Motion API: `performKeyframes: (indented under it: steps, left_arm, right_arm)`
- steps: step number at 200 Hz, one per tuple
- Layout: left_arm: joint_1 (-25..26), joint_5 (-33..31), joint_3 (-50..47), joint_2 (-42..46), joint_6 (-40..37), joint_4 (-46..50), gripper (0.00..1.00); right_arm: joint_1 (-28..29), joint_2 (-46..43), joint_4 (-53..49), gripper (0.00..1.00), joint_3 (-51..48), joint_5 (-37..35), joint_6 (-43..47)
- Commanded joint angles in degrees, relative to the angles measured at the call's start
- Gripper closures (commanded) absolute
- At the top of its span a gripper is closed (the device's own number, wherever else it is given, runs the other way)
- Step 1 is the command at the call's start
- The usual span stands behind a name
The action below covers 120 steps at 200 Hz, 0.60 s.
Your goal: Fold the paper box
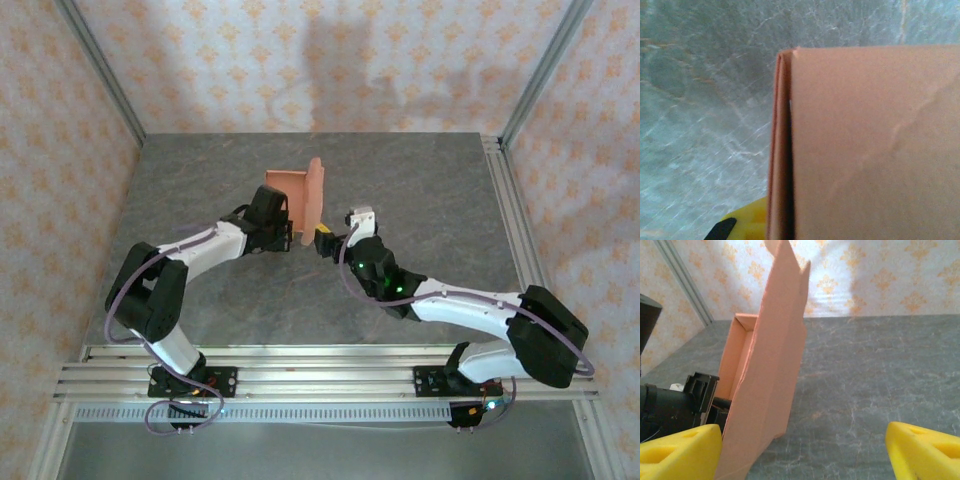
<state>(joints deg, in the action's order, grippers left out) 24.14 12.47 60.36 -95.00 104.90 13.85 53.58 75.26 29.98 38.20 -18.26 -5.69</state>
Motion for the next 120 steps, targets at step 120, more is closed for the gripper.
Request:
performKeyframes:
  steps: [120]
  left_arm:
    - [-2.0, 14.5, 12.4, -12.4, -2.3, 28.7, 1.00]
  right_arm:
    - [-6.0, -0.1, -6.0, 0.15, 8.8, 10.6, 1.7]
